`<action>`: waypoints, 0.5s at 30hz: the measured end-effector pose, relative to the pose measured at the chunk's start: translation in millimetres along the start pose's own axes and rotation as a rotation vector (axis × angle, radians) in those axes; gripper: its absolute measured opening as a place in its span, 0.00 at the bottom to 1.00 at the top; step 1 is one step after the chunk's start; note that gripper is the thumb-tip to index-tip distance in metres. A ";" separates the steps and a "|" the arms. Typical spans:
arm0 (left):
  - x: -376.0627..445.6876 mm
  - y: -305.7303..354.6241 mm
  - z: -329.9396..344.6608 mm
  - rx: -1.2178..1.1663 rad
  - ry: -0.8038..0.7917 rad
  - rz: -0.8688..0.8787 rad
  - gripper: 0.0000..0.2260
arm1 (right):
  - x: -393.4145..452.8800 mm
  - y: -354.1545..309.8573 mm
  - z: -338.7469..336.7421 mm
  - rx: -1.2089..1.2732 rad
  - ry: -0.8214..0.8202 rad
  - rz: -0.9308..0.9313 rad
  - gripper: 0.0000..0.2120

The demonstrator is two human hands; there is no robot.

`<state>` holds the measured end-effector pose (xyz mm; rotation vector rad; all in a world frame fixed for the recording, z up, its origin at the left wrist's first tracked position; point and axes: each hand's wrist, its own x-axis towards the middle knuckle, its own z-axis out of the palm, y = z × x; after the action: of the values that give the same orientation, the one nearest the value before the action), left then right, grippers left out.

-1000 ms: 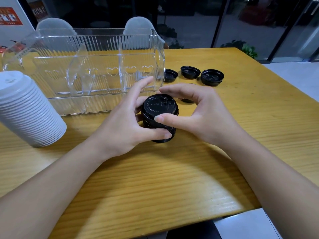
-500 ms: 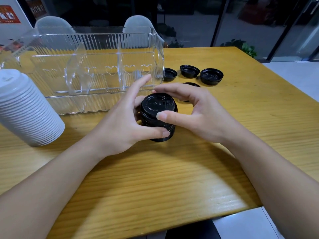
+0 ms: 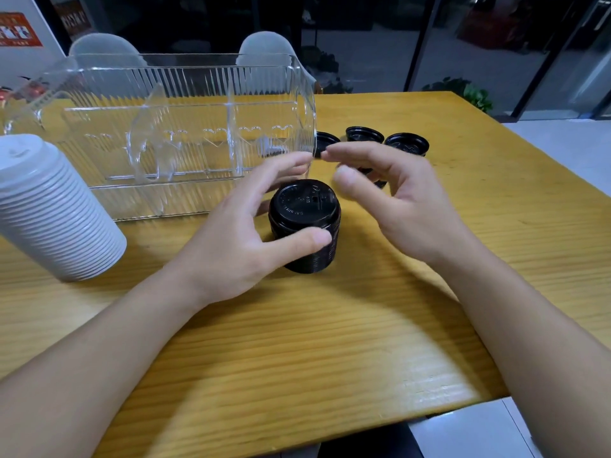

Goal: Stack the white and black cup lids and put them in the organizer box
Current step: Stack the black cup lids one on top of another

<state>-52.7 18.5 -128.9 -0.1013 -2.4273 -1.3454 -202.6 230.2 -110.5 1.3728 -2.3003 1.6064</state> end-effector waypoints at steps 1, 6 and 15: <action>0.6 0.3 -0.1 0.013 0.017 0.022 0.32 | 1.9 4.9 -2.6 -0.031 0.059 0.026 0.14; -0.1 0.3 0.2 0.043 0.025 0.020 0.23 | 5.7 27.3 -7.7 -0.451 0.117 0.175 0.14; 0.4 -0.9 0.5 0.044 0.033 0.008 0.24 | 5.5 31.6 -3.4 -0.630 0.016 0.303 0.18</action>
<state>-53.4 18.4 -129.7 -0.0759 -2.4246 -1.2796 -228.2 232.0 -130.1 0.8909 -2.7500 0.7826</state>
